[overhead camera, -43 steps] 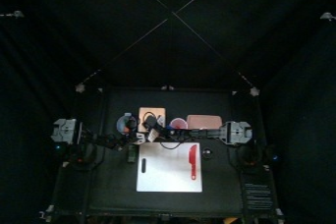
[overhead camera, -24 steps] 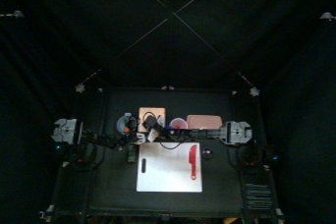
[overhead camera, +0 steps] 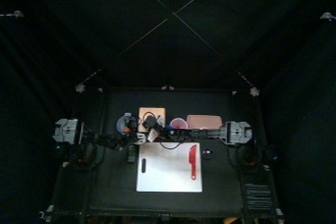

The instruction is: Open drawer

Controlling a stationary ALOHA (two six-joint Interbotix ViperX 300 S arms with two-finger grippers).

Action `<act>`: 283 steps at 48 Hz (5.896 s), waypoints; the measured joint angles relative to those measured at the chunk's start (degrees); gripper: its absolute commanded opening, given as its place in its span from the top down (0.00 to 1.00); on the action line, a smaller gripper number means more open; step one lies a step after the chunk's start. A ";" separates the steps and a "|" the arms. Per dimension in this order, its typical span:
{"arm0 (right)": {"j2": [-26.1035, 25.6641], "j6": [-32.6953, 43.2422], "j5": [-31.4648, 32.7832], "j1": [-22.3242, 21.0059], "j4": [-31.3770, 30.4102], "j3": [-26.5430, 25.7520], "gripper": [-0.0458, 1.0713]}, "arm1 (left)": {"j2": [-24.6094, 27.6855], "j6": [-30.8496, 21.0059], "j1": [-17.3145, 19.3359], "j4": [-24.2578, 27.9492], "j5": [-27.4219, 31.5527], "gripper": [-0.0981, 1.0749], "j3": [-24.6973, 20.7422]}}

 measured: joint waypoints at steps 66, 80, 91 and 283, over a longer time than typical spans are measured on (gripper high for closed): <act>-4.31 0.09 -0.35 0.26 -1.76 4.31 0.69 | -3.96 0.26 -2.46 5.62 -0.35 0.23 2.81; -4.48 0.18 0.35 -1.32 -3.87 4.57 0.69 | -3.96 0.44 -2.90 5.71 -0.35 0.23 2.81; -4.48 0.09 1.05 -2.37 -4.57 4.39 0.69 | -3.87 0.53 -3.78 8.44 -0.44 0.23 2.81; -3.43 0.26 1.76 -2.37 -1.85 2.72 0.69 | -2.46 9.05 -5.36 -11.51 0.26 0.23 -0.18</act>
